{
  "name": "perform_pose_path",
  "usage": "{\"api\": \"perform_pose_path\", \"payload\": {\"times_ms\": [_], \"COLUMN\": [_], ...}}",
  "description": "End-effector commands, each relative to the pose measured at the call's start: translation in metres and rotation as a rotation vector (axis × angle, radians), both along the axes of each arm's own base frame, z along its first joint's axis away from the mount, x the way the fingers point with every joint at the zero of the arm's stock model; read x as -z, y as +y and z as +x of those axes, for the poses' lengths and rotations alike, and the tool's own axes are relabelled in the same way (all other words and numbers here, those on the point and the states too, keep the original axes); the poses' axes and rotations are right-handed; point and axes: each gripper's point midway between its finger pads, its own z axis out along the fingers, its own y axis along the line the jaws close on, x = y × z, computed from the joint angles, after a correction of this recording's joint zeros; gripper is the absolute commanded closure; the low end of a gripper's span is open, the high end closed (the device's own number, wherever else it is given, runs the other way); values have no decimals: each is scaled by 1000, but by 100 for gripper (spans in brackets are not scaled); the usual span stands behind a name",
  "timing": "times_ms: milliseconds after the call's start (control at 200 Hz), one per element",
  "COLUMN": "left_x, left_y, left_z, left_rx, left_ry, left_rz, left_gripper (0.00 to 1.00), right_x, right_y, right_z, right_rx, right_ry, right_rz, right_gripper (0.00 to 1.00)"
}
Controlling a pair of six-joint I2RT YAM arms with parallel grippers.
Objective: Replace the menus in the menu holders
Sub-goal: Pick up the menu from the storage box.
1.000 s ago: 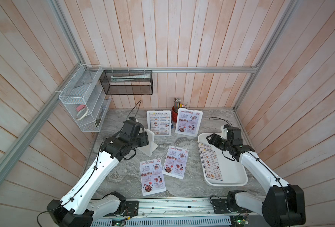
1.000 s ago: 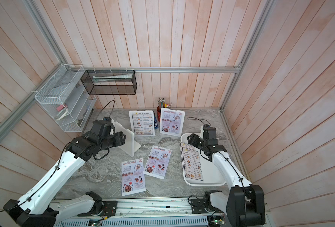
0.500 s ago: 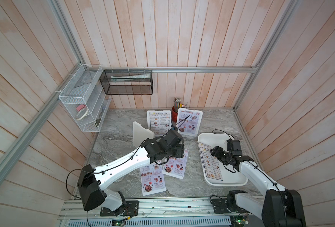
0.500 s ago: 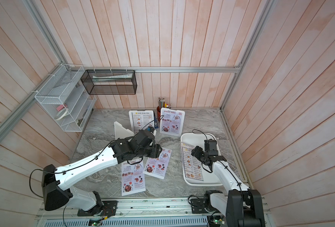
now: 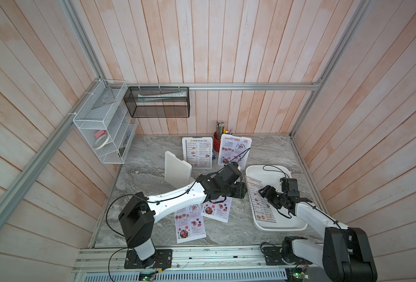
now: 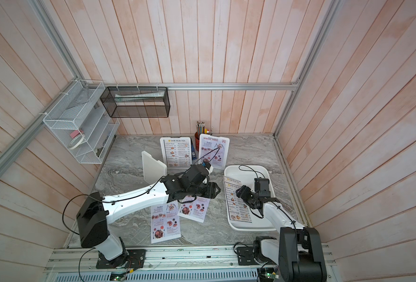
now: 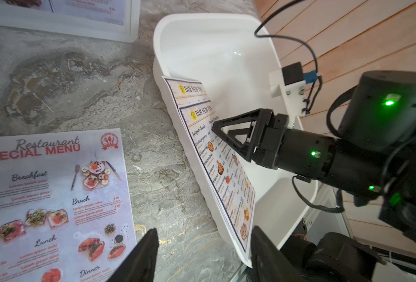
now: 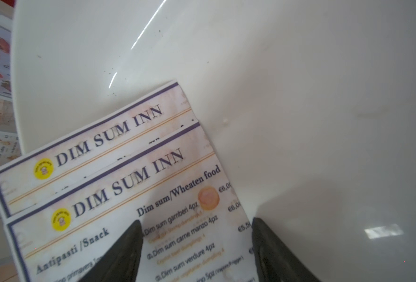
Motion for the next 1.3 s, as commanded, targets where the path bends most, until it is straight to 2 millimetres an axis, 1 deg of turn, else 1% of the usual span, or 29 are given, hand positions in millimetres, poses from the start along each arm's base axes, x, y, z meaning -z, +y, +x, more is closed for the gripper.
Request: {"api": "perform_pose_path", "payload": {"times_ms": [0, 110, 170, 295, 380, 485, 615, 665, 750, 805, 880, 960, 1010, 1055, 1180, 1265, 1295], "left_x": [-2, 5, 9, 14, 20, 24, 31, 32, 32, 30, 21, 15, 16, 17, 19, 19, 22], "left_y": [-19, -30, -33, -40, -40, -40, -40, -40, -42, -41, -38, -40, -41, -42, -42, -42, -42], "left_z": [8, 10, 11, 13, 13, 12, 11, 10, -1, -7, -14, -29, -39, -47, -72, -88, -92], "left_rx": [7, 9, 6, 11, 11, 5, 8, 11, 42, 53, 72, 125, 158, 180, 258, 311, 322], "left_ry": [-2, 20, 25, 30, 41, 48, 63, 72, 114, 136, 155, 202, 240, 266, 344, 366, 373], "left_rz": [-61, -88, -93, -104, -96, -98, -87, -88, -103, -106, -127, -155, -159, -164, -177, -171, -159], "left_gripper": [40, 44, 46, 53, 57, 64, 71, 76, 82, 84, 85, 85, 86, 85, 80, 77, 76], "right_x": [6, 3, 1, -3, -6, -8, -7, -6, -4, -3, -1, 0, 0, 1, 0, -1, -1], "right_y": [9, 8, 8, 12, 13, 12, 12, 12, 11, 11, 11, 11, 11, 12, 11, 11, 11], "right_z": [-8, -8, -8, -7, -6, -6, -6, -6, -6, -7, -7, -8, -7, -8, -7, -7, -8], "right_rx": [-32, -35, -39, -46, -51, -47, -47, -48, -48, -46, -46, -46, -47, -47, -43, -43, -41], "right_ry": [27, 23, 20, 9, 1, -5, -2, 0, 7, 13, 16, 18, 17, 18, 13, 9, 9], "right_rz": [54, 42, 43, 62, 72, 66, 63, 62, 57, 56, 55, 55, 58, 62, 61, 61, 62], "right_gripper": [29, 29, 29, 31, 33, 33, 35, 35, 35, 35, 35, 35, 35, 35, 35, 35, 35]}}
